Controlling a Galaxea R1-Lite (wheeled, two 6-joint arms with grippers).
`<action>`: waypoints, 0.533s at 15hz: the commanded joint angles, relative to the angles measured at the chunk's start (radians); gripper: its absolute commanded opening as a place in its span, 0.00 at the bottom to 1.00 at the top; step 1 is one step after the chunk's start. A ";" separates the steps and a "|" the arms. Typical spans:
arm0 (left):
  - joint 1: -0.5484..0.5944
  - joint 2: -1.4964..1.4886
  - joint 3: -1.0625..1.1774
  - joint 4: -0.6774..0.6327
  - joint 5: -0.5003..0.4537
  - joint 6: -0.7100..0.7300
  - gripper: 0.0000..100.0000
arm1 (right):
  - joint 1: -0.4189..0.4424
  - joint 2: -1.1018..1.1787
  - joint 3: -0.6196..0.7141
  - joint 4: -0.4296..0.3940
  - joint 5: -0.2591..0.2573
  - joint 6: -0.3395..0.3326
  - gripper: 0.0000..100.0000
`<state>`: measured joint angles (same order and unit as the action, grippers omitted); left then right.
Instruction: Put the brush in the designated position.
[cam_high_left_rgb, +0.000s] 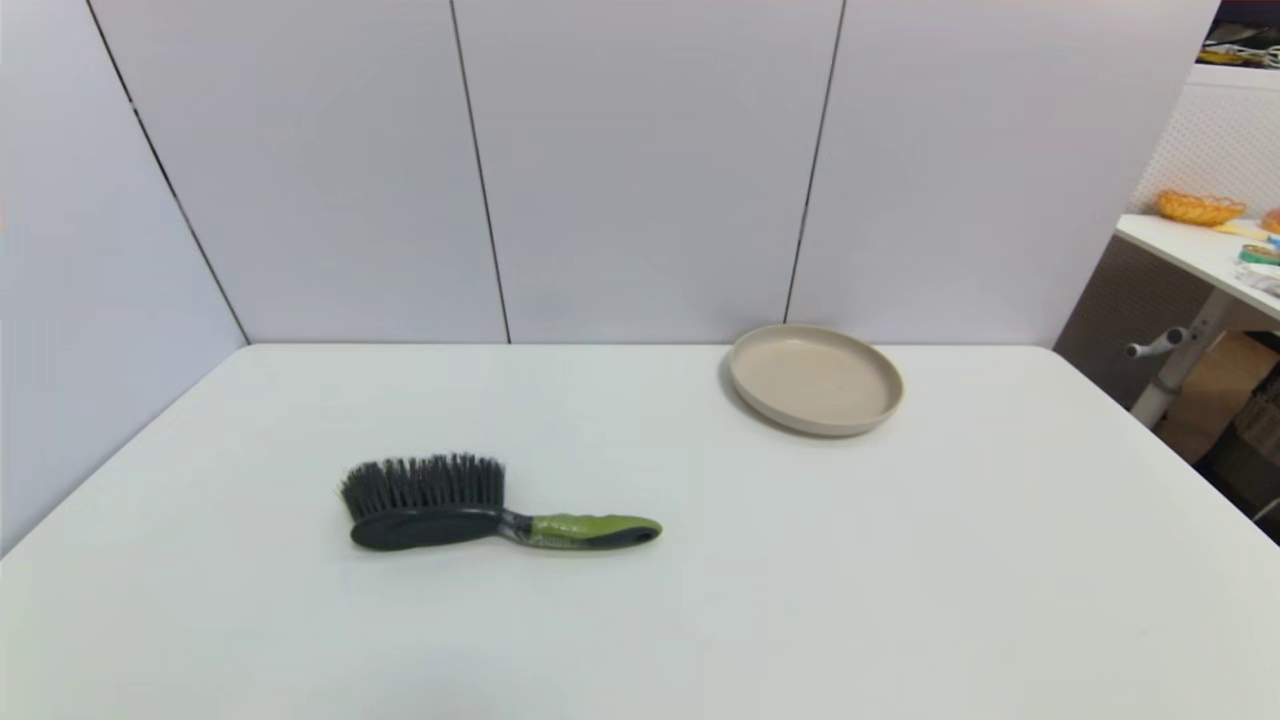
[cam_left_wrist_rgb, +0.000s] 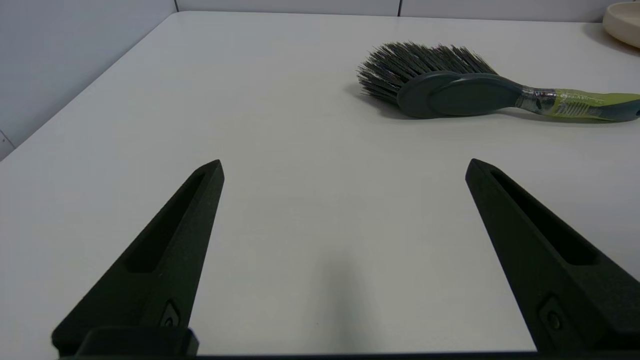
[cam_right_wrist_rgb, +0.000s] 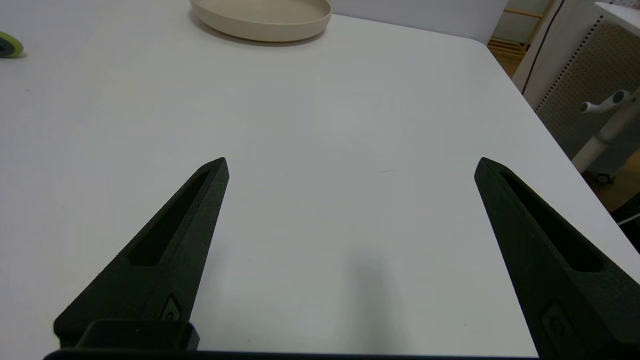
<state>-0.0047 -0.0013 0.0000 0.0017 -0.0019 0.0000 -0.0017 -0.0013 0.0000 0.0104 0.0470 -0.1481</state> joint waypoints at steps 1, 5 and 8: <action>0.000 0.001 0.000 0.000 0.000 0.000 1.00 | 0.000 0.001 0.002 0.000 0.001 -0.001 1.00; 0.000 0.001 0.000 0.000 0.000 0.000 1.00 | 0.000 0.001 0.002 0.000 0.001 -0.001 1.00; 0.000 0.001 0.000 0.000 0.000 0.000 1.00 | 0.000 0.001 0.002 0.000 0.001 -0.001 1.00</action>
<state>-0.0047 -0.0013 0.0000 0.0017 -0.0017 0.0000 -0.0017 -0.0013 0.0000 0.0104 0.0470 -0.1477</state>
